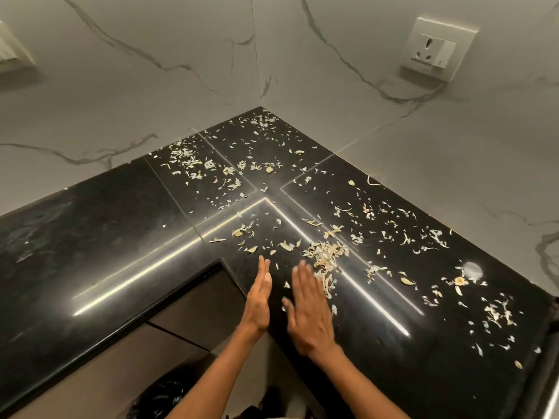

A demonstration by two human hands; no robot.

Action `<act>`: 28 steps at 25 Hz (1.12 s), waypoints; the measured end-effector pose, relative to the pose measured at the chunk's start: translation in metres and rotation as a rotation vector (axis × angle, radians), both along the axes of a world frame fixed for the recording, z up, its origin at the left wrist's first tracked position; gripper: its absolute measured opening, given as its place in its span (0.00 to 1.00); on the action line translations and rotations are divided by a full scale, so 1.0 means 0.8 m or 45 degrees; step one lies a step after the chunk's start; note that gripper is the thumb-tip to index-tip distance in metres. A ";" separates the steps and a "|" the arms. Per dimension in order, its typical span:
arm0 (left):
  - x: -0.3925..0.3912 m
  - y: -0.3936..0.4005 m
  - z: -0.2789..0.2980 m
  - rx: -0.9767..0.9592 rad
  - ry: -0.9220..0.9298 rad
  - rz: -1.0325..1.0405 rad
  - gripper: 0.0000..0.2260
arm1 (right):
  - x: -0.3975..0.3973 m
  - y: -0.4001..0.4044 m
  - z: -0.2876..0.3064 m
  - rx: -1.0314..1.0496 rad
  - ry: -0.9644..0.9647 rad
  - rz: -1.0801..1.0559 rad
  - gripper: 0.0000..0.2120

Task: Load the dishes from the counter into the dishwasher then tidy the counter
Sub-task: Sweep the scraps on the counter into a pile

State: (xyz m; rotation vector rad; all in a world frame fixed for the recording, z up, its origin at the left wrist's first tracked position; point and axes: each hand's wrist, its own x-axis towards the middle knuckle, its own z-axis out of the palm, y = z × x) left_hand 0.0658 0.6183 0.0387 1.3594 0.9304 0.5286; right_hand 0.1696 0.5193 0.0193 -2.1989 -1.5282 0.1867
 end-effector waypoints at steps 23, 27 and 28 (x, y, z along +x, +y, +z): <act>0.017 -0.011 -0.043 0.781 0.712 -0.193 0.33 | 0.084 -0.009 -0.012 -0.475 -0.281 -0.158 0.32; 0.043 -0.029 -0.036 0.760 0.913 -0.160 0.31 | 0.092 -0.032 -0.008 -0.319 -0.201 -0.239 0.30; 0.049 -0.033 -0.034 0.743 0.930 -0.150 0.30 | 0.093 -0.049 -0.008 -0.255 -0.154 -0.292 0.30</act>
